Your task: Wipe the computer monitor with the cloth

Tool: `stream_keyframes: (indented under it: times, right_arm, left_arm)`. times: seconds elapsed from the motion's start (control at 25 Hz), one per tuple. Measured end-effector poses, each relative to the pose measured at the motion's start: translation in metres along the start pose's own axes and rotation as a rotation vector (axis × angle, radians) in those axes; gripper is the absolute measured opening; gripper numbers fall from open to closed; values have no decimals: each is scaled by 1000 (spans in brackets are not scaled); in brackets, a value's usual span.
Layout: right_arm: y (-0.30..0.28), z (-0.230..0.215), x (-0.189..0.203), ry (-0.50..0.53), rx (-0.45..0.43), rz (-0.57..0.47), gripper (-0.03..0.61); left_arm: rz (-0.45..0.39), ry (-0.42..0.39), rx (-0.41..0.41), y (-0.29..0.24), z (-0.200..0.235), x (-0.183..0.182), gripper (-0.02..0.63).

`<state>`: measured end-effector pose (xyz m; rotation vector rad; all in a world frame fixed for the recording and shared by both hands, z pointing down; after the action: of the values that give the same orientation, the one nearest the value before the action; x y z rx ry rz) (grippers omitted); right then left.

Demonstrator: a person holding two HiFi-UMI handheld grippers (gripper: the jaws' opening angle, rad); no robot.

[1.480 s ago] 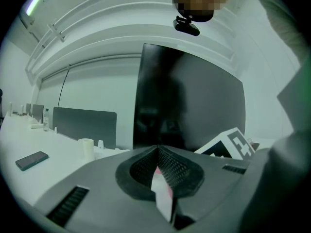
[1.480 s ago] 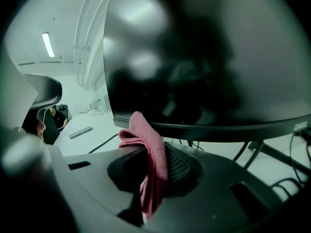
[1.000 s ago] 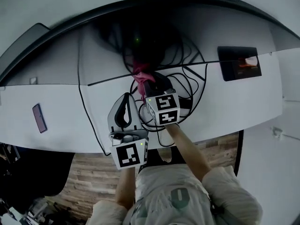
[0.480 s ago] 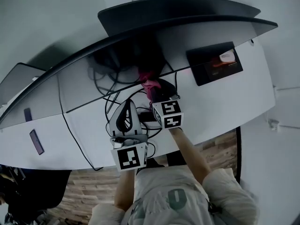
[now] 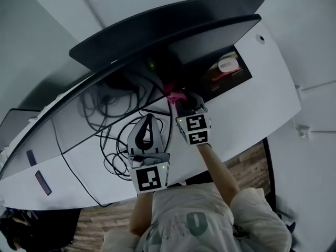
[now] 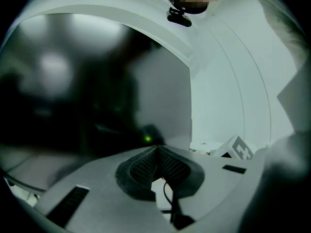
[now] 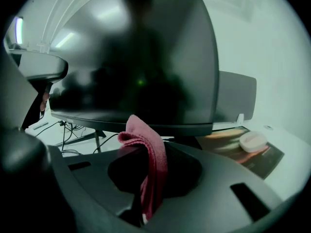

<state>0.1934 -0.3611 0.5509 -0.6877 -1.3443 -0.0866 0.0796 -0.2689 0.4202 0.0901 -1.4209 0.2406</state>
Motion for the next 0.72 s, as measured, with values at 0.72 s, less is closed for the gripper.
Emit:
stream_keyframes:
  times: [0.72]
  right_arm:
    - [8, -84, 7, 105, 130, -20, 54]
  left_arm:
    - [31, -18, 111, -48, -49, 11, 15]
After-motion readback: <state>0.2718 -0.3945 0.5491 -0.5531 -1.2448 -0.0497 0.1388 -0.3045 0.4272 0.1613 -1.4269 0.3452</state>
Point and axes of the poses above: the fingertips, and each gripper's own axes: y backward along the fingers, z to its left, x out of its underside, the point moved 3 cm from there along y, backward along the fingers, and after that the axes turned 6 degrees about y, right-handed, at the moved point
